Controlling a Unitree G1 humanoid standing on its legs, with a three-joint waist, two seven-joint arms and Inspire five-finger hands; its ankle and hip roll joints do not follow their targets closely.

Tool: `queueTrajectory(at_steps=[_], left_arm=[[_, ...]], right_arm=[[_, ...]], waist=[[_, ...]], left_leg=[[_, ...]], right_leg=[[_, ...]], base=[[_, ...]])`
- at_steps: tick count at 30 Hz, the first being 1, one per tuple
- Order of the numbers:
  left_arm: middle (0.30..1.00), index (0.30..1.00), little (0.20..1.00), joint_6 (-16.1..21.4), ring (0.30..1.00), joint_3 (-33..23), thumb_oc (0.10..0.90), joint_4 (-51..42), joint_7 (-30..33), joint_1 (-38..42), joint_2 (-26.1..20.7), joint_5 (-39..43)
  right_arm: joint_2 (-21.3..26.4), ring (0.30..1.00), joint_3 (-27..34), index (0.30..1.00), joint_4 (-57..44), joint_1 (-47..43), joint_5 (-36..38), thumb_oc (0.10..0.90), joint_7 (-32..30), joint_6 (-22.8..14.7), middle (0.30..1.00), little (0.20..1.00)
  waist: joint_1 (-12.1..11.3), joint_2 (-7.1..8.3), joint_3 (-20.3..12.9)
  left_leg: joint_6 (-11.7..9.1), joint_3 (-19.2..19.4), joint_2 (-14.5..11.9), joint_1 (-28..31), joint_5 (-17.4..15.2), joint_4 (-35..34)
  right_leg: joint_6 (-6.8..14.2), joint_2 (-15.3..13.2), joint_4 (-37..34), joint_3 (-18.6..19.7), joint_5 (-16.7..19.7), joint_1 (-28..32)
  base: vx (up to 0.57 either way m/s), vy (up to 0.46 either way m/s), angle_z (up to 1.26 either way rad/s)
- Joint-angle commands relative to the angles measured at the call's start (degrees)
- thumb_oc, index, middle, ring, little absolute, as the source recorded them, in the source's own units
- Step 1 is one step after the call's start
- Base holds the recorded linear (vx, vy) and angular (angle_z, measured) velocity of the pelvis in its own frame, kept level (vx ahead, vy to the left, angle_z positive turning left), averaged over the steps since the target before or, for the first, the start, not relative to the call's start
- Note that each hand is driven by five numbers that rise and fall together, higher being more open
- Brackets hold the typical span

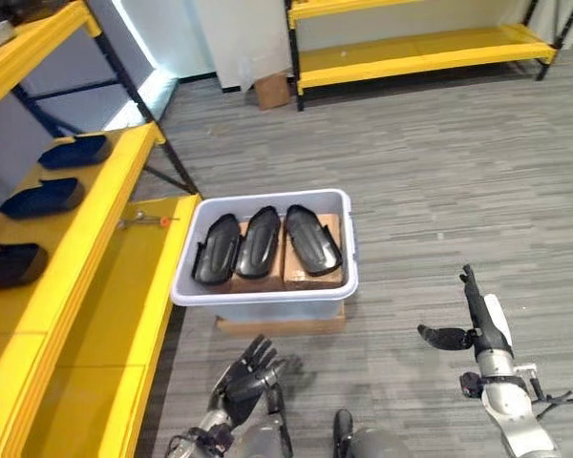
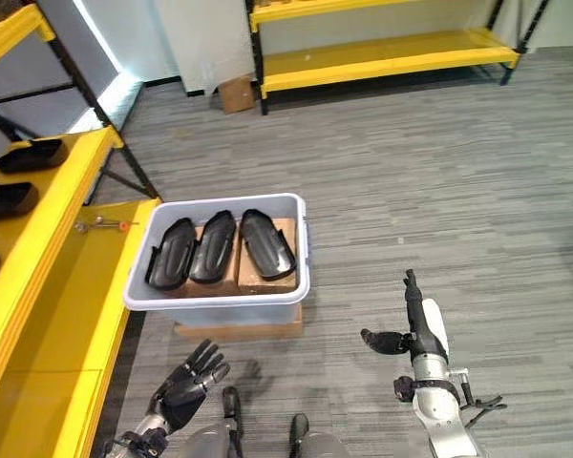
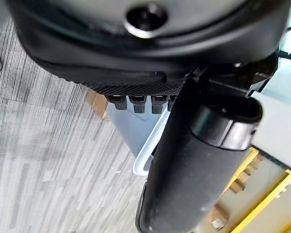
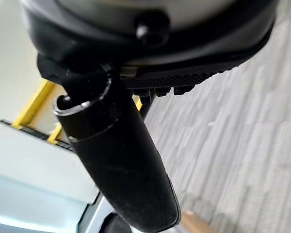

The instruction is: Move parts from the plastic box to the shelf.

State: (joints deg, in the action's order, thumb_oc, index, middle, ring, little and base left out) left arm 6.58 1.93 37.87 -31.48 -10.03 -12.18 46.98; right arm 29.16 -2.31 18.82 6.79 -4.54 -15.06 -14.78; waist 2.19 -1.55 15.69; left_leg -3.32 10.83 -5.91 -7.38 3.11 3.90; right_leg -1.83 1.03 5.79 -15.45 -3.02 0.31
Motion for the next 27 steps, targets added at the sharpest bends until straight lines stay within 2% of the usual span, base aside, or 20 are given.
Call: queueTrajectory(at_steps=[1, 5, 6, 13, 18, 22, 23, 26, 27], left_arm=[[1.0, 1.0, 1.0, 3.0, 1.0, -1.1, 0.9, -4.5, -3.1, 1.5, -3.5, 1.3], [1.0, 1.0, 1.0, 3.2, 1.0, -0.8, 0.9, -4.1, -2.9, 2.1, -3.9, 0.8], [1.0, 1.0, 1.0, 2.8, 1.0, 0.3, 0.9, -5.0, -2.6, 2.6, -5.1, 0.9], [1.0, 1.0, 1.0, 2.4, 1.0, 2.0, 0.9, -5.3, -2.2, 4.4, -6.1, 1.4], [1.0, 1.0, 1.0, 2.9, 1.0, 3.4, 0.9, -5.0, -2.5, 5.9, -6.5, 2.1], [1.0, 1.0, 1.0, 3.4, 1.0, 3.9, 0.9, -5.2, -2.5, 7.1, -7.2, 2.7], [1.0, 1.0, 1.0, 3.9, 1.0, 4.4, 0.9, -6.1, -2.4, 9.0, -8.4, 3.9], [1.0, 1.0, 1.0, 4.2, 1.0, 4.7, 0.9, -7.6, -2.2, 10.9, -10.0, 5.2], [1.0, 1.0, 1.0, 4.5, 1.0, 5.2, 0.9, -9.3, -1.8, 12.6, -11.5, 6.3]], right_arm=[[1.3, 1.0, 1.9, 1.0, -4.4, -3.4, -1.4, 0.9, -0.4, -7.7, 1.0, 1.0], [1.3, 1.0, 2.0, 1.0, -5.4, -3.6, -1.2, 0.9, -0.1, -7.5, 1.0, 1.0], [2.1, 1.0, 0.6, 1.0, -6.9, -5.5, -3.2, 0.9, -0.3, -7.9, 1.0, 1.0], [4.3, 1.0, -2.4, 1.0, -7.1, -11.6, -4.6, 0.9, -2.4, -8.6, 1.0, 1.0], [6.8, 1.0, -6.5, 1.0, -7.2, -19.4, -11.3, 0.9, -4.1, -9.8, 1.0, 1.0], [7.3, 1.0, -8.1, 1.0, -7.3, -22.9, -14.1, 0.9, -5.3, -9.0, 1.0, 1.0], [8.6, 1.0, -10.8, 1.0, -6.5, -28.7, -15.9, 0.9, -5.8, -7.1, 1.0, 1.0], [9.8, 1.0, -13.2, 1.0, -4.2, -34.7, -17.1, 0.9, -7.7, -5.0, 1.0, 1.0], [11.0, 1.0, -15.0, 1.0, -1.6, -39.8, -17.2, 0.9, -8.4, -2.6, 1.0, 1.0]], waist=[[-0.4, 2.66, -4.2], [-0.5, 3.02, -4.1], [-1.4, 3.33, -3.3], [-3.5, 3.8, -1.8], [-5.8, 3.93, -0.3], [-6.4, 3.99, 0.6], [-7.5, 4.13, 2.1], [-8.5, 4.31, 3.7], [-9.4, 4.43, 5.1]], left_leg=[[0.4, -0.7, 1.4, 2.7, 0.0, -0.2], [0.8, -0.5, 1.8, 3.3, -0.8, -0.6], [1.4, -0.2, 2.2, 2.8, -1.3, -0.7], [1.8, -0.3, 2.6, 0.6, -1.4, -0.4], [1.8, -0.8, 2.6, -1.8, -1.3, 0.9], [1.7, -1.1, 2.7, -3.0, -1.3, 1.5], [1.6, -1.3, 2.7, -4.8, -1.1, 2.2], [1.5, -1.7, 2.9, -6.4, -1.1, 2.7], [1.5, -2.0, 3.1, -7.6, -0.9, 2.7]], right_leg=[[5.0, -5.4, -5.0, 6.0, 0.8, 5.7], [5.3, -5.5, -4.6, 5.9, 0.8, 4.8], [5.9, -6.1, -4.3, 5.6, 1.2, 3.2], [6.2, -6.6, -4.4, 4.7, 1.4, 1.6], [6.2, -7.1, -4.3, 3.5, 1.3, 0.8], [6.1, -7.1, -4.2, 3.3, 1.3, 0.2], [6.0, -7.1, -4.0, 3.0, 1.3, -0.7], [5.9, -7.0, -3.9, 2.8, 1.3, -1.6], [5.9, -6.8, -3.7, 2.6, 1.3, -2.7]], base=[[0.03, 0.028, 0.0], [0.06, 0.09, 0.3], [0.05, 0.135, 0.25], [-0.03, 0.045, 0.18], [0.0, 0.058, 0.23], [-0.04, 0.015, 0.21], [-0.09, 0.021, 0.34], [-0.1, -0.004, 0.2], [-0.09, -0.013, 0.15]])
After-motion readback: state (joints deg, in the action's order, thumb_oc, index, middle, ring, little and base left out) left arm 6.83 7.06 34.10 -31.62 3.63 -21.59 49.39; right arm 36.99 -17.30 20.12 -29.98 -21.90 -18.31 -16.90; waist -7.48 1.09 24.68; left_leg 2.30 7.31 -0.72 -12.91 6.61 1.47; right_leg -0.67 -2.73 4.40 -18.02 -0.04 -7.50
